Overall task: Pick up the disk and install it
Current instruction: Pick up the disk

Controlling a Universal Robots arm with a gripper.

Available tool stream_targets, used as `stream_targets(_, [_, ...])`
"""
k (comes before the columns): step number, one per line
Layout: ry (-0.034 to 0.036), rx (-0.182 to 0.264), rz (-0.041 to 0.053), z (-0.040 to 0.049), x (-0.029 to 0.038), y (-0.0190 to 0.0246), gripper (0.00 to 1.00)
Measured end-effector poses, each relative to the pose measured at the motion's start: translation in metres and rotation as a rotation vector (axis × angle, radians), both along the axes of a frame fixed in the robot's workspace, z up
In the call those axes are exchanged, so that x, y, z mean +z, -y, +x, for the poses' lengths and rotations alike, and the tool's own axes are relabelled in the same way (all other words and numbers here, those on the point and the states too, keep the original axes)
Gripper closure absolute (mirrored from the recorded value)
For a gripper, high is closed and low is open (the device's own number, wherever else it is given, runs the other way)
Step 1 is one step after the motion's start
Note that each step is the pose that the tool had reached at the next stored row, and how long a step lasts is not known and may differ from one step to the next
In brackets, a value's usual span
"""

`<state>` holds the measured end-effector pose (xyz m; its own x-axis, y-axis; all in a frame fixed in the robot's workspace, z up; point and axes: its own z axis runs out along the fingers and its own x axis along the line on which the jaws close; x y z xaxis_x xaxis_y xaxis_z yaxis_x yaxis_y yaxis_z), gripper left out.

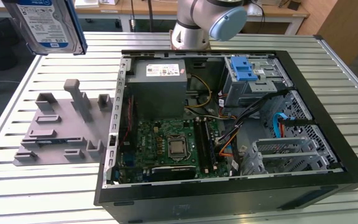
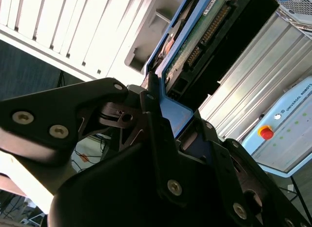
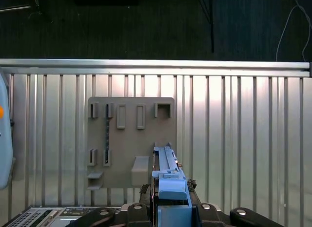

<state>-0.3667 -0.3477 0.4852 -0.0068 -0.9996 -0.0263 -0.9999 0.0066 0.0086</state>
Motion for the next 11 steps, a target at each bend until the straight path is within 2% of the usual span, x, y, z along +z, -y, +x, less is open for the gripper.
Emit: stream_targets(11, [0.0000,0.000,0.0000,0.0039,0.0000,0.0002,0.64])
